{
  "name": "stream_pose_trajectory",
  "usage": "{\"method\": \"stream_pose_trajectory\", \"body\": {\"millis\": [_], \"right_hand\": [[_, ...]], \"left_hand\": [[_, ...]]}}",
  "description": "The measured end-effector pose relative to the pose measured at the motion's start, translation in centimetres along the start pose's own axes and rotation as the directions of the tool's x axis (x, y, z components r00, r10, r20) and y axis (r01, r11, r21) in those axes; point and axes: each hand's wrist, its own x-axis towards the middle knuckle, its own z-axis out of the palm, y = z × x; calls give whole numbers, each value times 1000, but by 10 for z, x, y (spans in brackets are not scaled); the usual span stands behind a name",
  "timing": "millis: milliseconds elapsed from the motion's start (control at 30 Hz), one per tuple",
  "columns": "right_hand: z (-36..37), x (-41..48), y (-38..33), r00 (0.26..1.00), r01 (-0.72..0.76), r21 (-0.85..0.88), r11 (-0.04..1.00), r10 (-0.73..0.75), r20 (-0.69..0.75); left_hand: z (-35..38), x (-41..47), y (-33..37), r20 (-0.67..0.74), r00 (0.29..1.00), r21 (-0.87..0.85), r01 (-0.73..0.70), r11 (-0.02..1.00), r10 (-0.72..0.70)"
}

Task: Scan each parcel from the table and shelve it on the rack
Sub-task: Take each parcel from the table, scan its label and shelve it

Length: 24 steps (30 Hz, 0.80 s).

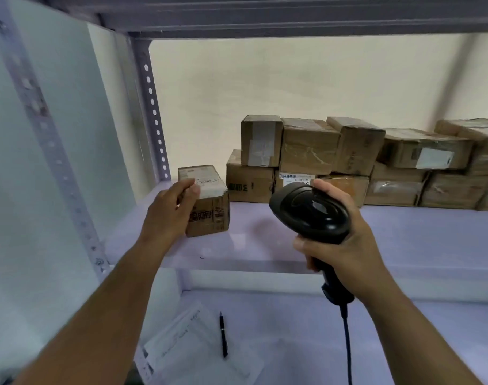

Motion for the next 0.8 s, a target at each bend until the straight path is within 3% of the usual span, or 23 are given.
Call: {"method": "stream_pose_trajectory", "body": {"millis": [133, 300, 467, 800], "right_hand": [[15, 8, 3, 999, 3, -31, 1000, -4, -38], [29, 19, 4, 999, 2, -53, 999, -4, -45], [35, 28, 9, 999, -33, -61, 998, 30, -45], [39, 28, 14, 997, -73, -101, 992, 70, -37]], "left_hand": [[2, 21, -15, 92, 995, -59, -18, 998, 24], [11, 58, -26, 37, 999, -90, -23, 996, 26], [23, 89, -30, 88, 995, -46, -31, 998, 35], [29, 107, -39, 146, 989, -112, 6, 994, 11]]}}
